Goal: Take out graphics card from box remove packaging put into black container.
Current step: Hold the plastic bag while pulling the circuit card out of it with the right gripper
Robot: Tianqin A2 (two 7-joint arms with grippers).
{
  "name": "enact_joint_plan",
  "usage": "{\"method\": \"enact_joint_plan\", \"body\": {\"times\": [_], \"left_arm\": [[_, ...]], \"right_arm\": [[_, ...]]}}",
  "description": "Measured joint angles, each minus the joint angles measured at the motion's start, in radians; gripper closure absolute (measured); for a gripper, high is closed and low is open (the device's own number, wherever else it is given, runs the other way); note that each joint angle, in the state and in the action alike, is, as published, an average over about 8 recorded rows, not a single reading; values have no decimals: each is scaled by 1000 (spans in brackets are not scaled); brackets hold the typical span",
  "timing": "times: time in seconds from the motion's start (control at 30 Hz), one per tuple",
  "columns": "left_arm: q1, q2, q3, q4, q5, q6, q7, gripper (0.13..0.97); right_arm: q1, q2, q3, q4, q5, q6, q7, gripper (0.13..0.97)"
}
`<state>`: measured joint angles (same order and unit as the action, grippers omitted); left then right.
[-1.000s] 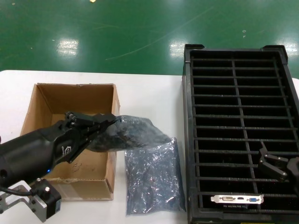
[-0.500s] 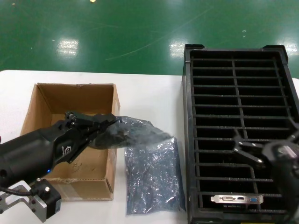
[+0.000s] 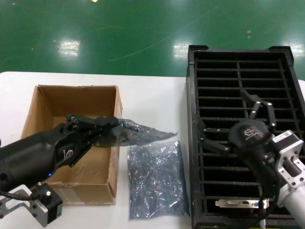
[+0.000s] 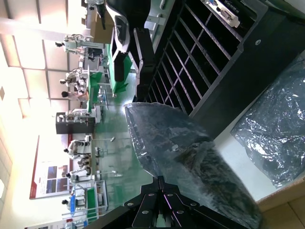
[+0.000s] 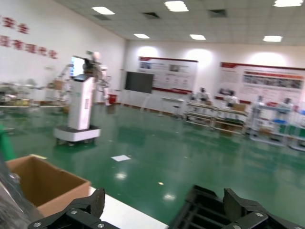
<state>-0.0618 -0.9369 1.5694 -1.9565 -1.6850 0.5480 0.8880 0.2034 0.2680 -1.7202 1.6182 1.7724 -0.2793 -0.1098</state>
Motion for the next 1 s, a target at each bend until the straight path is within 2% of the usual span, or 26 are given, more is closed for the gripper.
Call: {"method": "enact_joint_plan", "body": {"times": [0.1,0.4,0.97,1.0], "left_arm": [[0,0,0,0,0,0,0,957],[0,0,0,0,0,0,0,957],[0,0,0,0,0,0,0,957],[0,0,0,0,0,0,0,957]], "right_arm": [[10,16,-11,2,6,-38,-14,208],[-1,45,-20,18,42,-150,-85,345],[-10,71,-31,20,75,-266,-192,747],[-10,76,-32,22,75,-272,-196,747]]}}
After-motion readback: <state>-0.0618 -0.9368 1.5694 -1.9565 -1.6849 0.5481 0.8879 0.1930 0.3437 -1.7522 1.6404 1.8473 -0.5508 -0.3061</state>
